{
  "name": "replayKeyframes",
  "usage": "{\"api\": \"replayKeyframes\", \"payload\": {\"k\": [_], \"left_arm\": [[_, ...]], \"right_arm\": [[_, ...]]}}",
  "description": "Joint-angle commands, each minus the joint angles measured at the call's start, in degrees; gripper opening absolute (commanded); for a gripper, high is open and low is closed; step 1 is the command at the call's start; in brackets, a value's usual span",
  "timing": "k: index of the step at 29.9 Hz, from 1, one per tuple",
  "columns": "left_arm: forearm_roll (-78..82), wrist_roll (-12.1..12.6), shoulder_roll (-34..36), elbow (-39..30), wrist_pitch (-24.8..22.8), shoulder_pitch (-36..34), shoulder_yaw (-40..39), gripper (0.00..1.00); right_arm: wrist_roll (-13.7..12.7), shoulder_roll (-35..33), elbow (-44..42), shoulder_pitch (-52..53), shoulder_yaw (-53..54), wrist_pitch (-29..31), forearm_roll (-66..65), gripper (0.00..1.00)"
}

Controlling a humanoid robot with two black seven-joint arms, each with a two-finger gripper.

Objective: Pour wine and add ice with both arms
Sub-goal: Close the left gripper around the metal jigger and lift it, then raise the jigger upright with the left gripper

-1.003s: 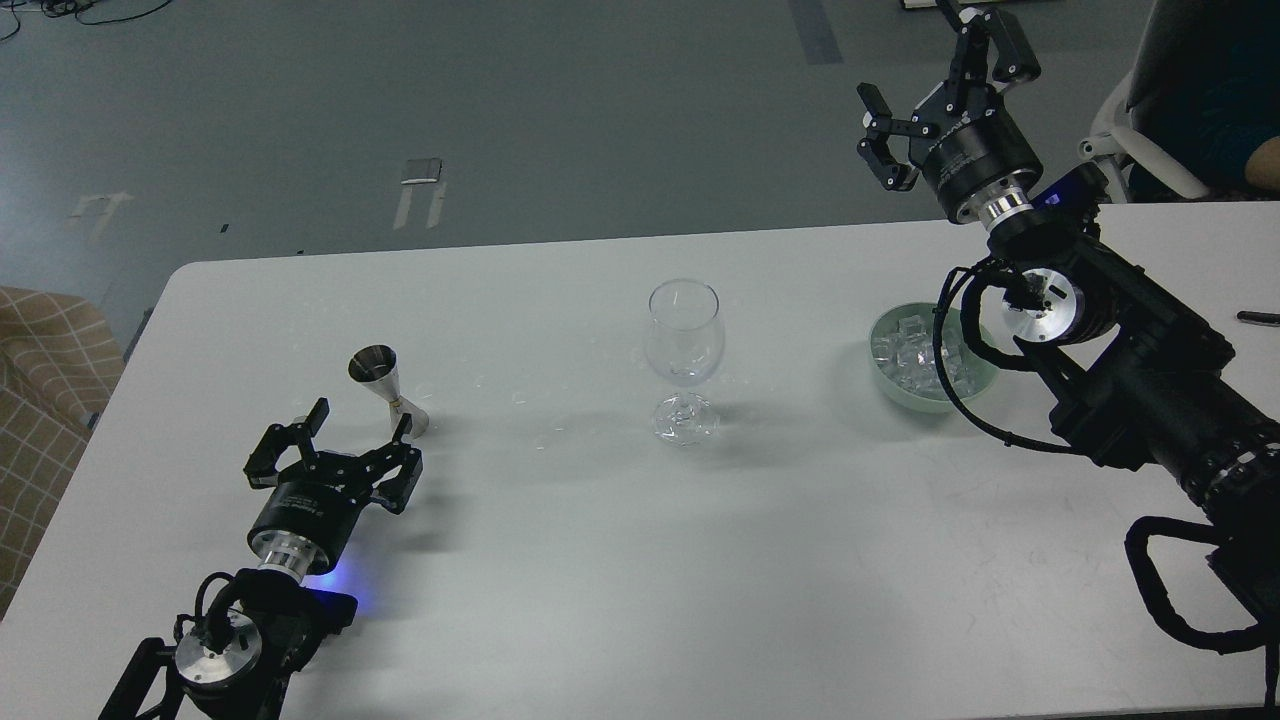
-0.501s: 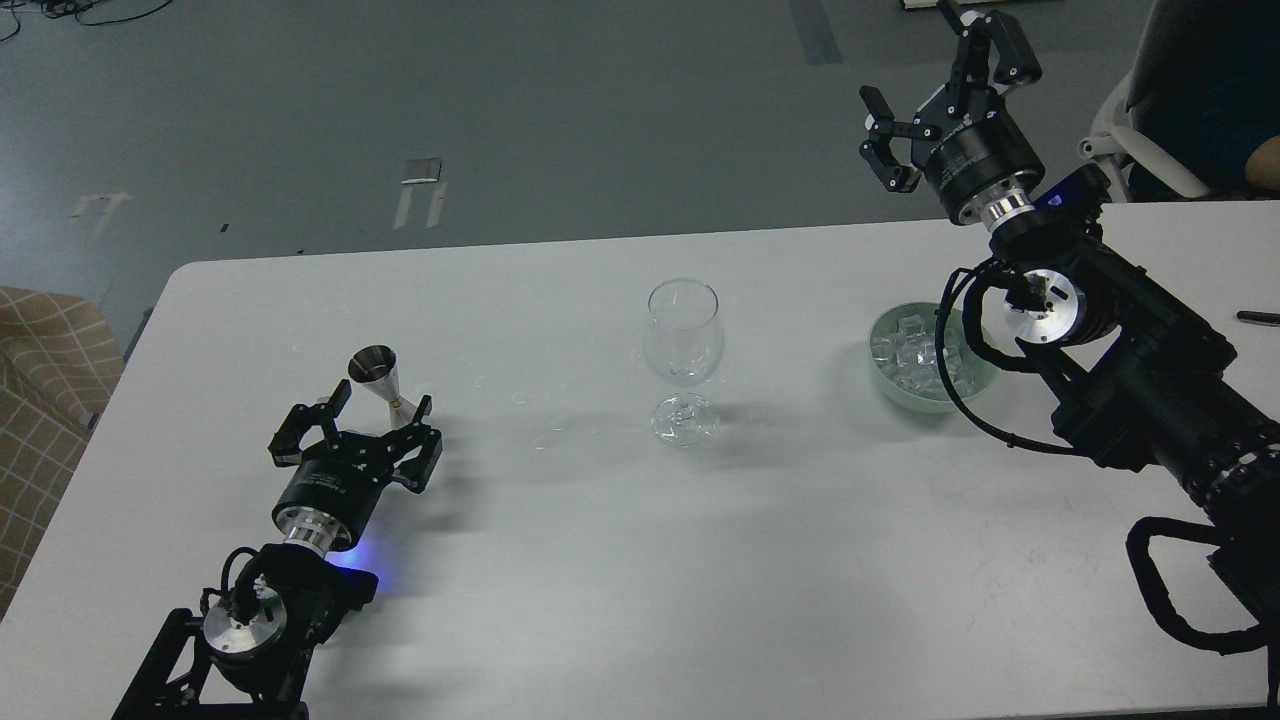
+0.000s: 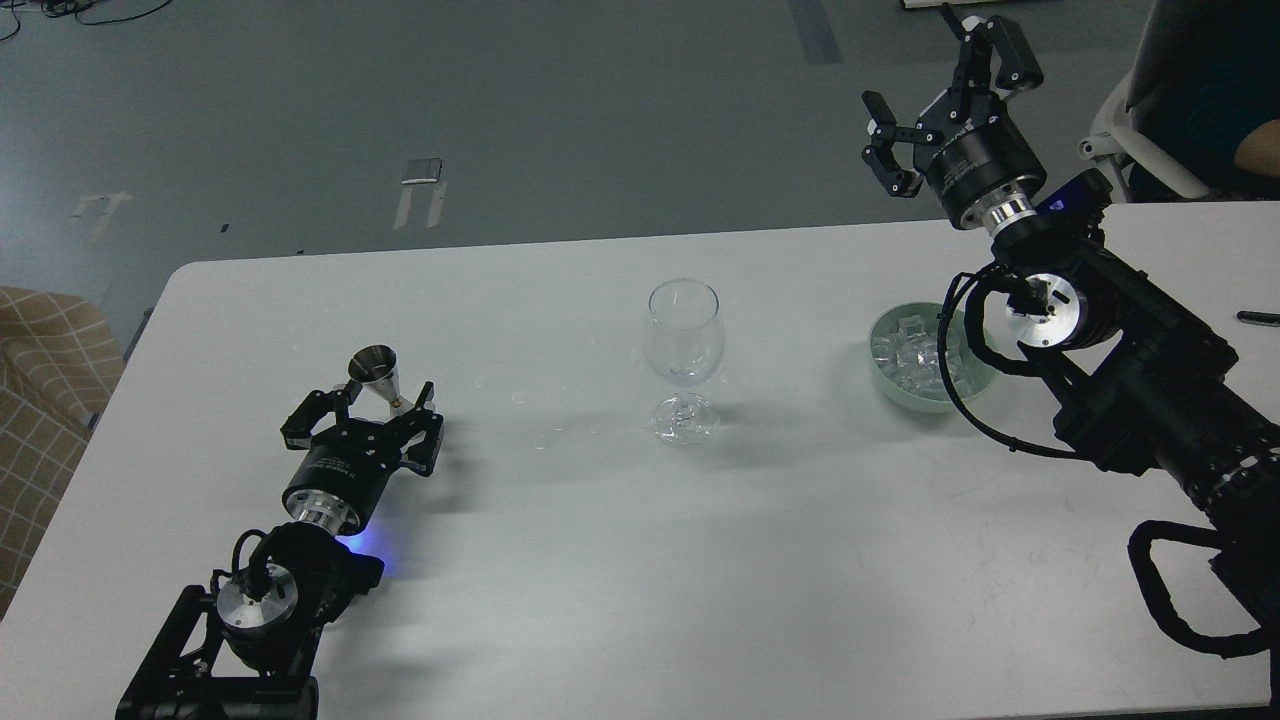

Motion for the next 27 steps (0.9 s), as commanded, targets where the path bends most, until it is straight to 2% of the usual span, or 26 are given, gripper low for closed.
{"api": "replayKeyframes", "payload": {"k": [1, 5, 8, 10, 12, 17, 20, 27], "left_arm": [[0.0, -0.2, -0.1, 0.7, 0.0, -0.8, 0.0, 0.53], [0.6, -0.2, -0.1, 1.2, -0.3, -1.2, 0.4, 0.45], [0.8, -0.3, -0.3, 1.6, -0.6, -1.2, 0.7, 0.3], [0.8, -0.3, -0.6, 1.6, -0.6, -1.3, 0.8, 0.25], [1.2, -0.2, -0.9, 1.6, -1.2, -1.2, 0.8, 0.13], [2.0, -0.2, -1.6, 1.6, -2.2, -1.2, 0.7, 0.08], [1.9, -0.3, -1.7, 1.6, -2.3, -1.3, 0.5, 0.0], [1.3, -0.3, -1.8, 1.4, -2.3, -2.0, 0.4, 0.0]], "right_arm": [[0.0, 0.1, 0.1, -0.5, 0.0, 0.0, 0.0, 1.0], [0.1, 0.1, 0.2, -0.5, 0.0, 0.0, 0.0, 1.0], [0.1, 0.1, 0.2, -0.5, 0.0, 0.0, 0.0, 1.0], [0.1, 0.1, 0.2, -0.5, 0.0, 0.0, 0.0, 1.0], [0.1, 0.1, 0.2, -0.6, 0.0, 0.0, 0.0, 1.0], [0.1, 0.1, 0.2, -0.6, 0.0, 0.0, 0.0, 1.0], [0.1, 0.2, 0.1, -0.6, 0.0, 0.0, -0.1, 1.0], [0.1, 0.6, -0.3, -0.6, 0.0, -0.1, -0.3, 1.0]]}}
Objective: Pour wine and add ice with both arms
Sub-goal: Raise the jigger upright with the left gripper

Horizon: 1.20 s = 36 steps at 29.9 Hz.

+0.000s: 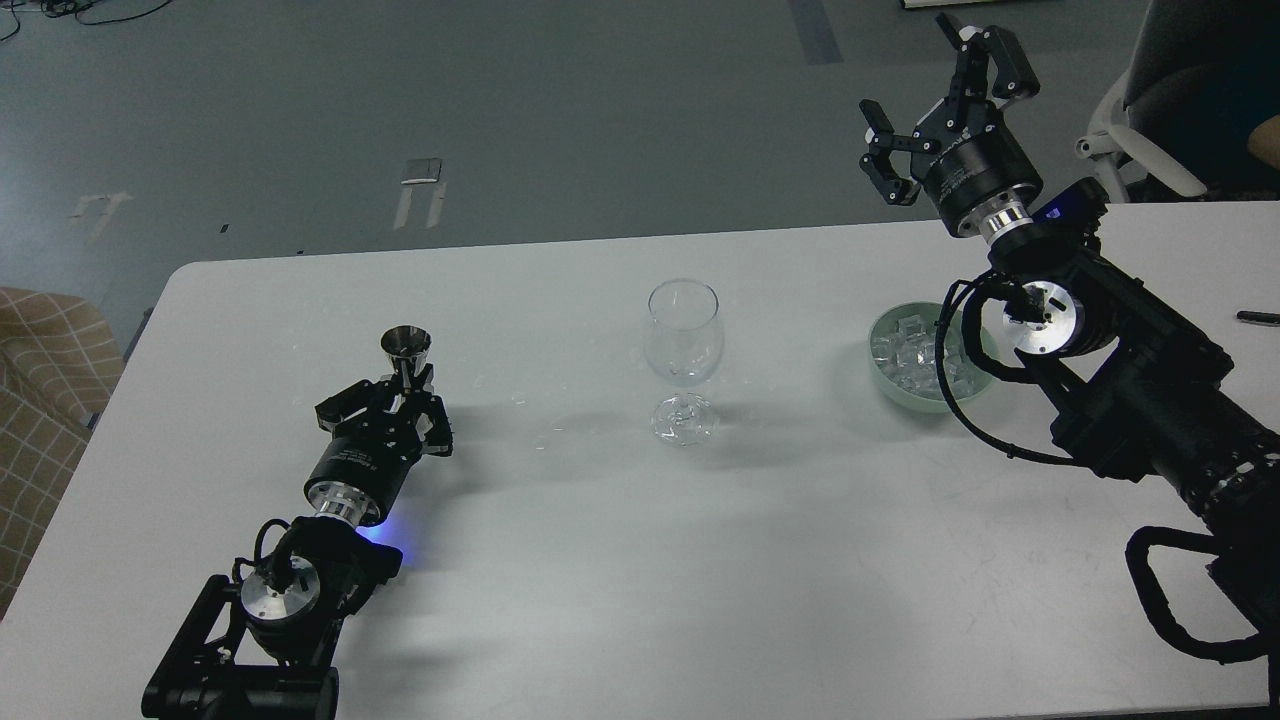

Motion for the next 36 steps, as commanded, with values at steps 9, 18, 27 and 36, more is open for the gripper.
{"api": "replayKeyframes", "payload": {"k": [9, 18, 27, 36], "left_arm": [[-0.2, 1.0, 0.4, -2.7, 1.0, -0.7, 0.2, 0.0], [-0.4, 1.8, 0.7, -8.2, 5.5, -0.8, -0.2, 0.0], [-0.5, 2.7, 0.7, -10.5, 7.9, -1.7, -0.5, 0.0], [-0.6, 3.1, 0.7, -11.4, 9.9, -3.7, -0.5, 0.0]], "right_arm": [[-0.1, -0.1, -0.1, 0.1, 0.0, -0.4, -0.1, 1.0], [-0.1, 0.1, 0.0, 0.1, 0.0, -0.4, -0.1, 1.0], [-0.1, 0.1, 0.0, 0.1, 0.0, -0.4, -0.1, 1.0], [-0.1, 0.1, 0.0, 0.2, 0.0, -0.4, -0.1, 1.0]]}}
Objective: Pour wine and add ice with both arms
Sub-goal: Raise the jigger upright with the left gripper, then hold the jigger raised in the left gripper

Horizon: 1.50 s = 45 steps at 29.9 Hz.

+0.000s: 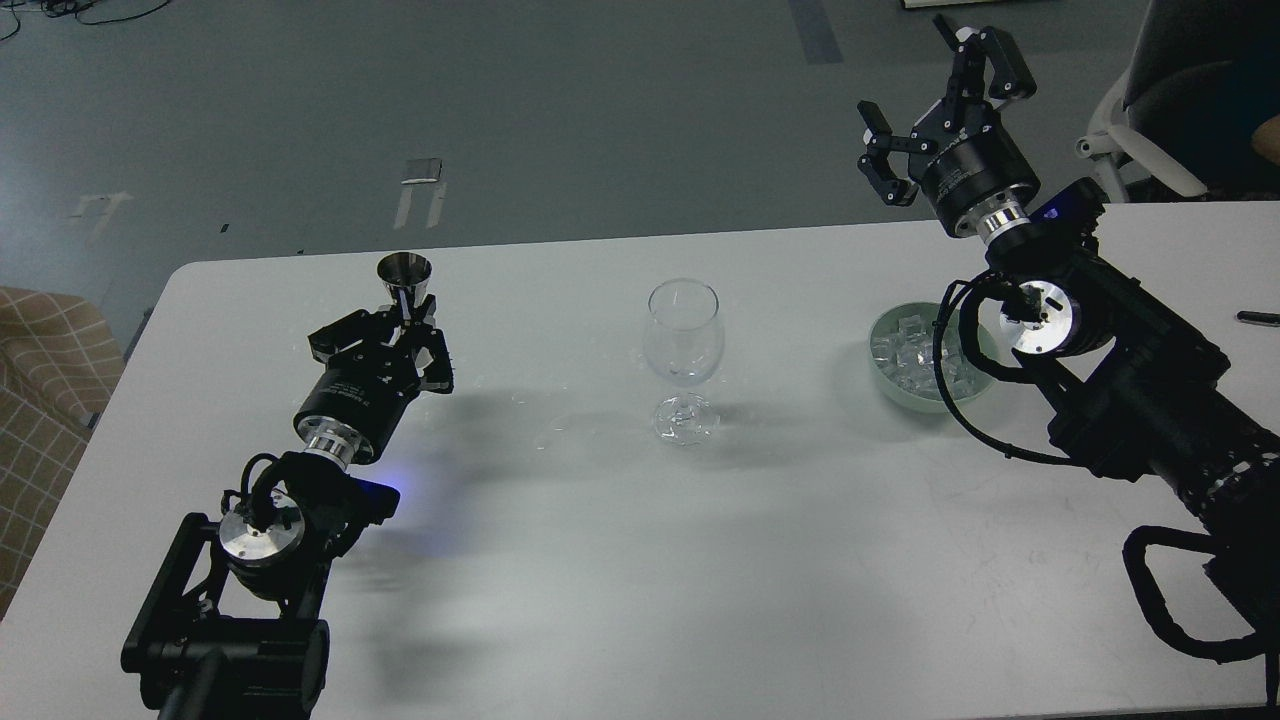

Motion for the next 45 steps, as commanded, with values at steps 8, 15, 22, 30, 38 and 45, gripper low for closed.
{"api": "replayKeyframes", "payload": {"k": [8, 15, 22, 30, 38, 45], "left_arm": [[-0.1, 0.2, -0.1, -0.9, 1.8, -2.1, 0.0, 0.0], [-0.1, 0.9, -0.1, -2.9, 3.1, -2.1, 0.0, 0.0], [-0.1, 1.0, -0.4, -3.1, 3.7, -2.1, 0.1, 0.0], [-0.1, 1.3, -0.6, -4.0, 3.8, -2.1, 0.1, 0.0], [-0.1, 1.3, -0.5, -4.3, 3.8, -2.1, 0.1, 0.0], [-0.1, 1.3, -0.6, -5.2, 4.5, -2.0, 0.1, 0.0]], "right_arm": [[0.0, 0.3, 0.0, 0.1, 0.0, 0.0, -0.1, 1.0], [0.0, 0.4, 0.0, 0.0, 0.0, 0.0, 0.0, 1.0], [0.0, 0.9, -0.1, 0.1, 0.0, 0.0, -0.1, 1.0], [-0.1, 0.9, -0.1, 0.1, -0.1, 0.0, -0.1, 1.0], [-0.1, 1.0, -0.2, 0.3, 0.0, -0.1, -0.1, 1.0], [-0.1, 0.9, -0.1, 0.3, -0.1, -0.1, -0.1, 1.0]]}}
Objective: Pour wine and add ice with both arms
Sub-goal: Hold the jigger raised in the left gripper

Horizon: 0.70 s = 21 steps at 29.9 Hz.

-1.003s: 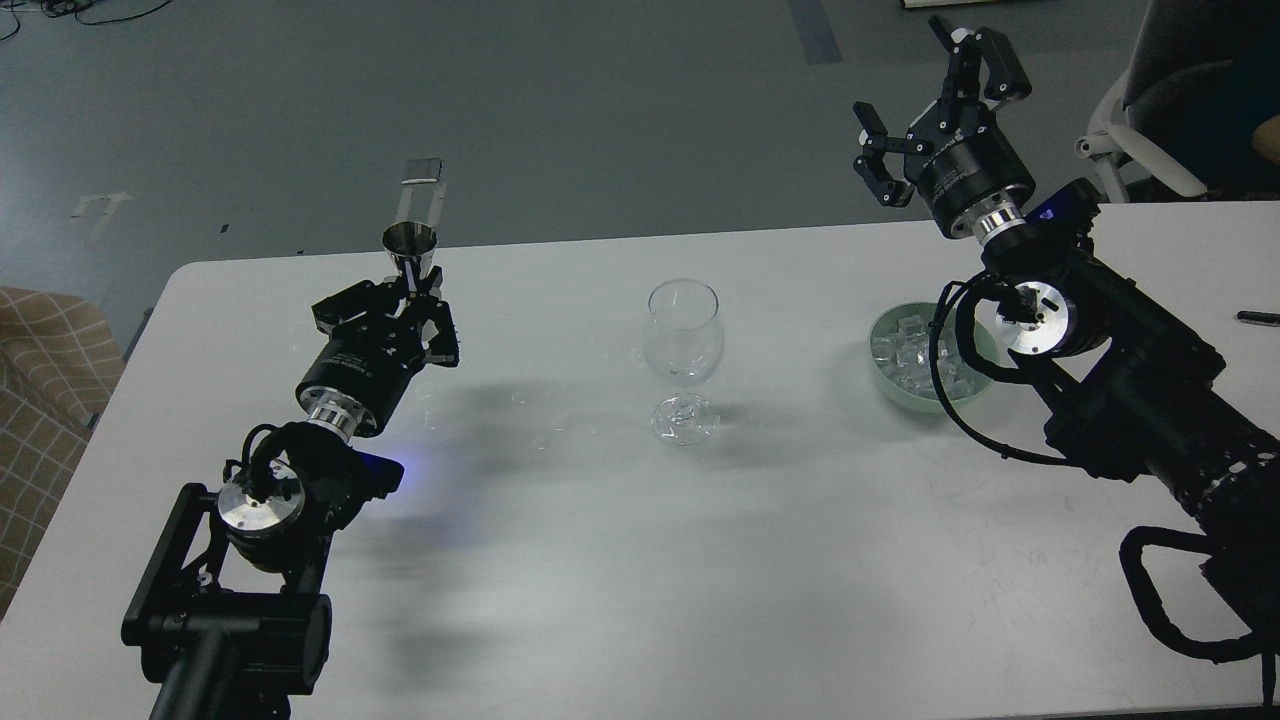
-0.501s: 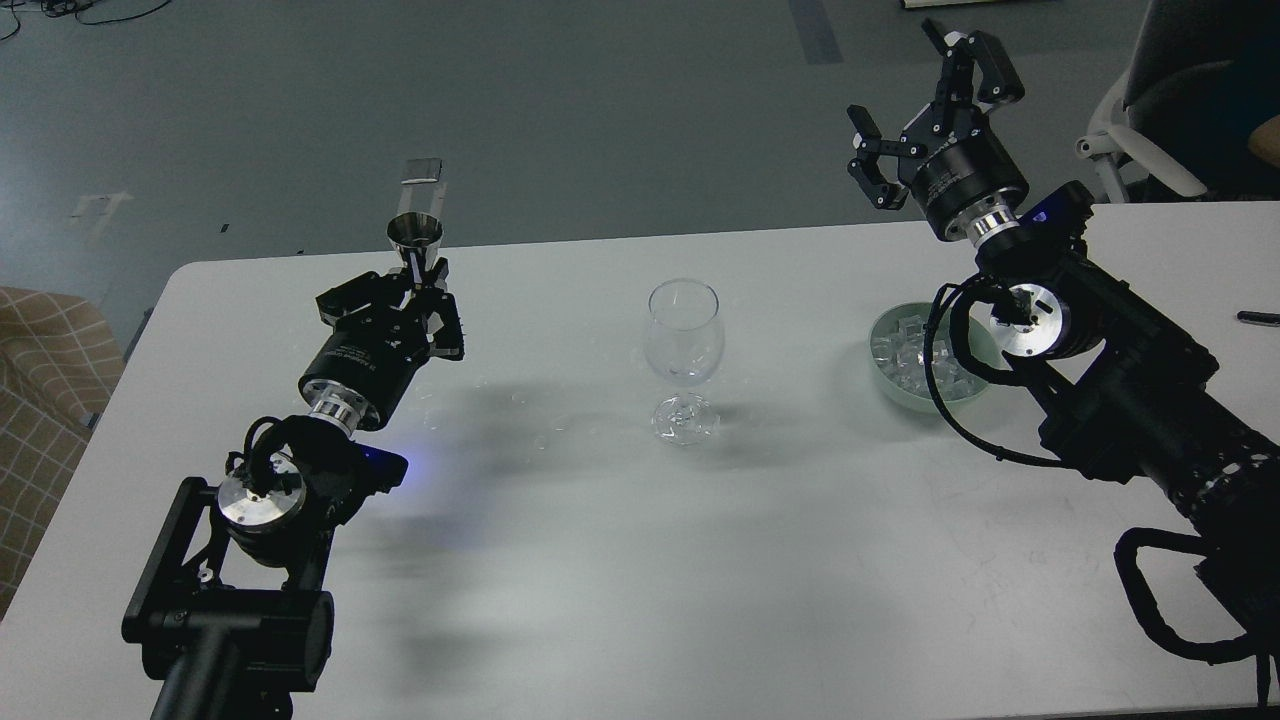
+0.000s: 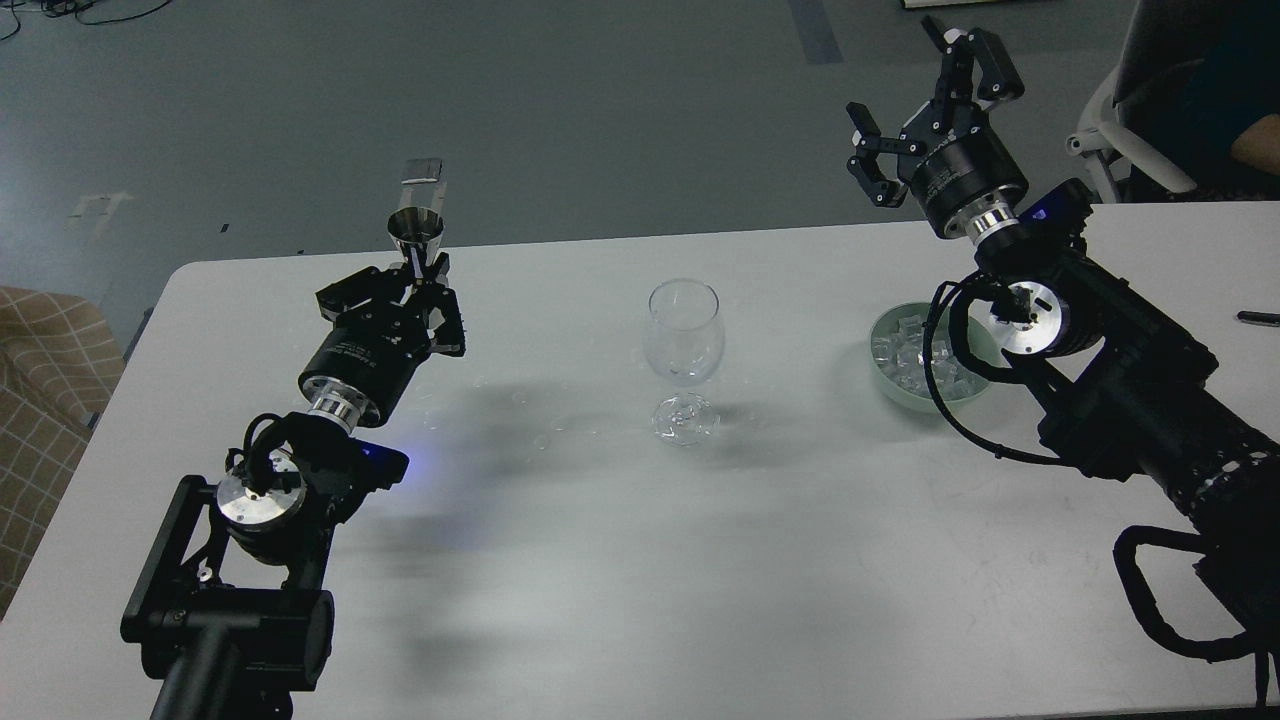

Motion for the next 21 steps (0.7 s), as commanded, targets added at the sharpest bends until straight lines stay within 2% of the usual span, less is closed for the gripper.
{"api": "replayKeyframes", "payload": {"k": [1, 21], "left_arm": [[0.0, 0.0, 0.0, -0.2, 0.2, 0.0, 0.0, 0.0], [0.1, 0.0, -0.2, -0.5, 0.2, 0.2, 0.0, 0.0]], "right_arm": [[-0.1, 0.0, 0.1, -0.1, -0.1, 0.1, 0.0, 1.0], [0.0, 0.0, 0.1, -0.2, 0.0, 0.1, 0.0, 1.0]]}}
